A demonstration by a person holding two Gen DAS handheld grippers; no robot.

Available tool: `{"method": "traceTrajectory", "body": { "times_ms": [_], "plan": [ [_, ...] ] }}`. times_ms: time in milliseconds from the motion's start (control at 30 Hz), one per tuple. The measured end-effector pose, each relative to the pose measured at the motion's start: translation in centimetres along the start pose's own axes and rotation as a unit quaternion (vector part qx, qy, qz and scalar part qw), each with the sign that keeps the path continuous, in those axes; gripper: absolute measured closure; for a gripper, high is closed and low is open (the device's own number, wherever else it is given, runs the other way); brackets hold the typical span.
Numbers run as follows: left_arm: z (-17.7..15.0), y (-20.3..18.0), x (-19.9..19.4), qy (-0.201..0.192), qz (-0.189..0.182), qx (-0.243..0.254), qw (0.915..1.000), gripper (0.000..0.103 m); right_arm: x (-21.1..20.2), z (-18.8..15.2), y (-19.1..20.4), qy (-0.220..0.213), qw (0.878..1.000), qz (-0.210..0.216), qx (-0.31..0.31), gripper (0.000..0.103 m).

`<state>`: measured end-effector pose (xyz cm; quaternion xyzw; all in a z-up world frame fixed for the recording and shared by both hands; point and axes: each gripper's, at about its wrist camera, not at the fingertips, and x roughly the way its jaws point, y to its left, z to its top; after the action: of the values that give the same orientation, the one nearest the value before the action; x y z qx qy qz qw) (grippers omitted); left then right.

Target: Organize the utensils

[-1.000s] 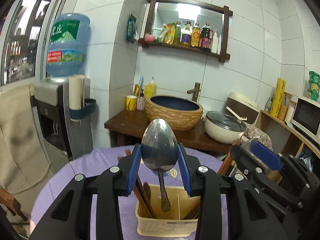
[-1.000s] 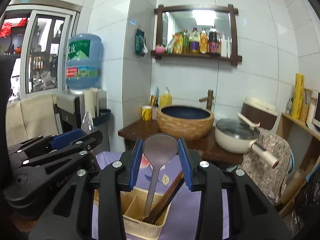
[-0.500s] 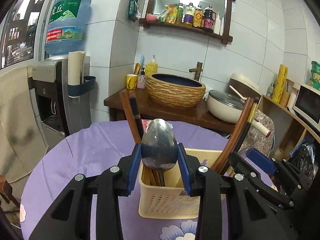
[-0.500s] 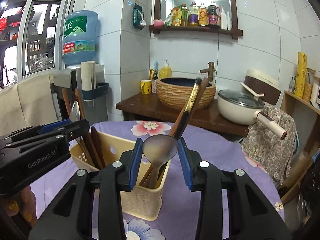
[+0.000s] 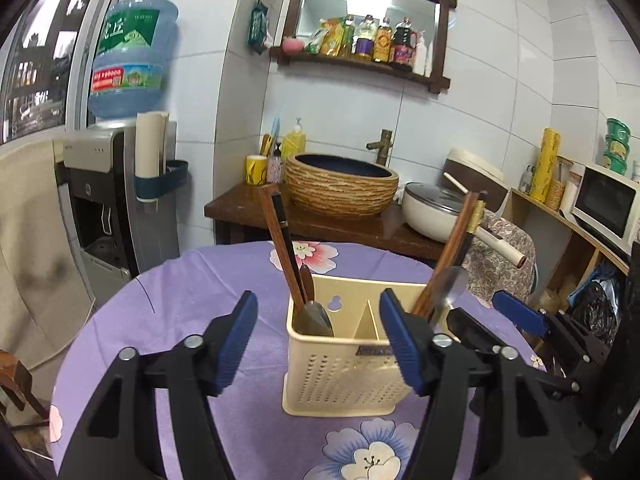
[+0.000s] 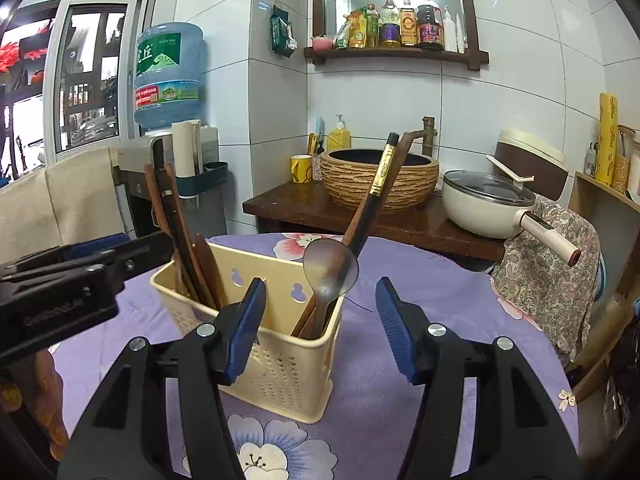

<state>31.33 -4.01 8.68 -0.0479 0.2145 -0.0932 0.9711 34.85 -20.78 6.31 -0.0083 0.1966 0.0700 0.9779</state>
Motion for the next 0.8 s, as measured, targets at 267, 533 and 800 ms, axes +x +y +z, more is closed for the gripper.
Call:
{"method": "traceTrajectory", "body": {
  "times_ms": [267,533,800],
  "plan": [
    [-2.7,0.7,-7.0,-0.054,-0.004,-0.002,0.9985,0.006,-7.0,-1.7,-0.7,-0.016,0.999,0.03,0.013,0.019],
    [-7.9,-0.5,-12.3,-0.056,0.008,0.05,0.9972,0.006,-14.2,-6.4,-0.2,-0.03,0.999,0.042,0.008,0.007],
    [-13.0,-0.3,-17.4,-0.055,0.017,0.035,0.9977,0.006,-21.0,-11.4,1.5,-0.058,0.997,0.051,-0.027,0.006]
  ]
}}
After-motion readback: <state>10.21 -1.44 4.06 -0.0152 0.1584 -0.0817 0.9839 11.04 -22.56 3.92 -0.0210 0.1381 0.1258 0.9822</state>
